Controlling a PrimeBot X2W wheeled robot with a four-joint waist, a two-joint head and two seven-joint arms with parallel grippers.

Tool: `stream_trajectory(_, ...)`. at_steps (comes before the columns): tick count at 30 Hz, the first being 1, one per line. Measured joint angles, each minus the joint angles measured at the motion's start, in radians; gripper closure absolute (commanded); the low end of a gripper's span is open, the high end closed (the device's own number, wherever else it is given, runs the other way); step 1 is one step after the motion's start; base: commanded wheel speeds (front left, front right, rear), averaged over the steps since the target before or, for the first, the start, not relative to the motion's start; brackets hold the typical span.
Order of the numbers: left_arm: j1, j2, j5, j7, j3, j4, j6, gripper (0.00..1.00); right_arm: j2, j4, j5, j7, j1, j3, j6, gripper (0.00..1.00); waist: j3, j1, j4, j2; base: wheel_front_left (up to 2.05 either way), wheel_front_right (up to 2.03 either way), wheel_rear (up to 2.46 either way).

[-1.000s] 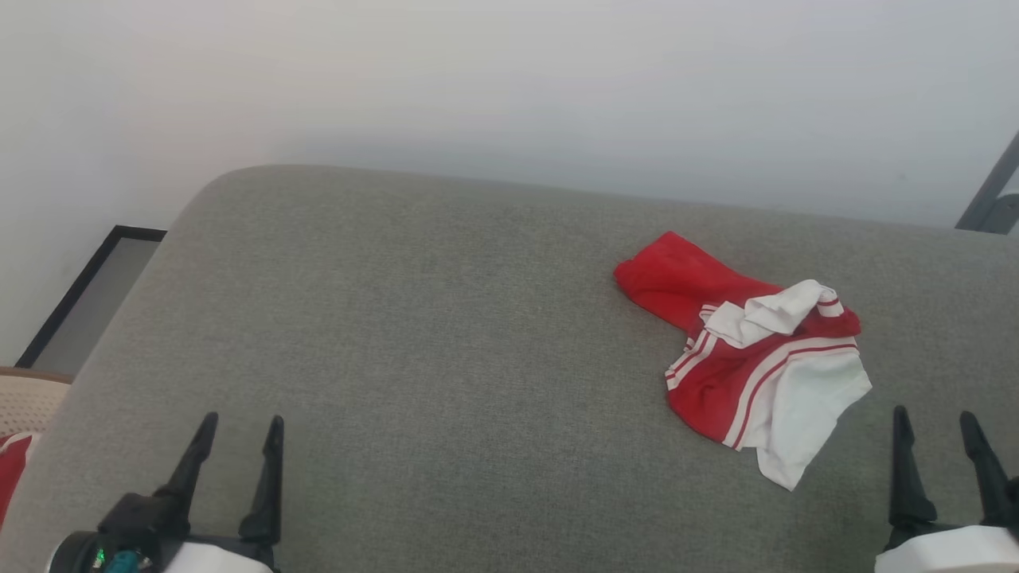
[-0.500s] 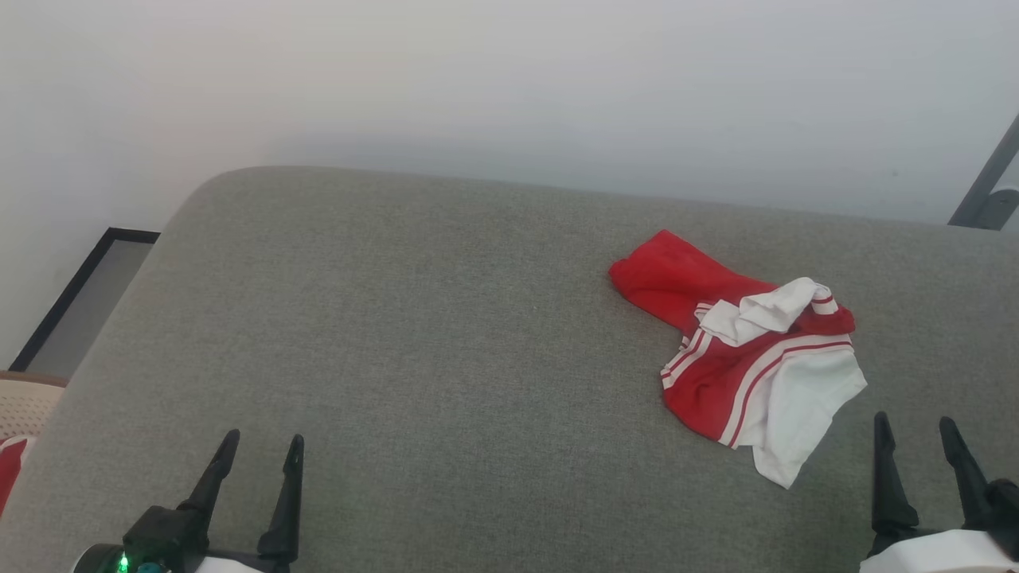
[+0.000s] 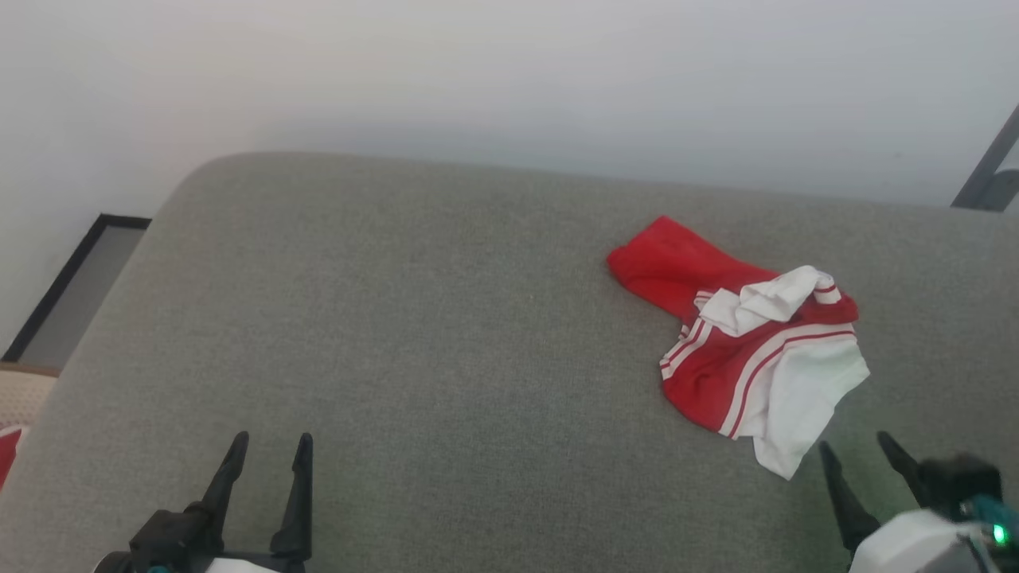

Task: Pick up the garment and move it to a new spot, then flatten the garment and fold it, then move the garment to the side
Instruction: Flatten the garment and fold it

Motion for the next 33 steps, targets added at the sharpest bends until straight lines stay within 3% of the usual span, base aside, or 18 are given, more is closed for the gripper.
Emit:
stream_trajectory(6,-0.014,-0.025,0.001,0.0,-0.007,0.003,0.0,0.0,-0.165,-0.002,0.12,0.253,-0.07,0.138,0.0,0.0,0.045,0.0,0.004,0.0,0.0,0.0,0.0)
stream_trajectory(10,-0.052,-0.039,0.0,0.0,-0.034,0.008,0.0,0.0,-0.241,-0.028,0.175,0.384,-0.122,0.193,0.0,0.0,0.083,0.0,0.016,0.0,0.0,0.0,0.0)
stream_trajectory(19,-0.11,-0.062,-0.013,0.0,-0.071,0.022,0.0,0.0,-0.307,-0.046,0.21,0.541,-0.193,0.233,0.0,0.02,0.165,0.0,0.059,0.0,0.0,0.0,0.0)
stream_trajectory(20,-0.115,-0.063,-0.015,0.0,-0.075,0.023,0.0,0.0,-0.312,-0.049,0.21,0.552,-0.198,0.237,0.0,0.31,0.174,0.0,0.065,0.0,0.0,0.0,0.0)
stream_trajectory(21,-0.119,-0.064,-0.018,0.0,-0.077,0.025,0.0,0.0,-0.314,-0.051,0.213,0.561,-0.205,0.234,0.0,0.53,0.184,0.0,0.07,0.0,0.0,0.0,0.0)
stream_trajectory(22,-0.13,-0.066,-0.023,0.0,-0.079,0.026,0.0,0.0,-0.32,-0.067,0.222,0.583,-0.214,0.234,0.0,0.65,0.202,0.0,0.081,0.0,0.0,0.0,0.0)
stream_trajectory(23,-0.13,-0.066,-0.023,0.0,-0.079,0.026,0.0,0.0,-0.32,-0.067,0.222,0.583,-0.214,0.234,0.0,1.0,0.202,0.0,0.081,0.0,0.0,0.0,0.0)
stream_trajectory(33,-0.161,-0.067,-0.061,0.0,-0.085,0.036,0.0,0.0,-0.355,-0.141,0.246,0.704,-0.23,0.221,0.002,1.0,0.25,0.0,0.09,0.0,0.0,0.0,0.0)
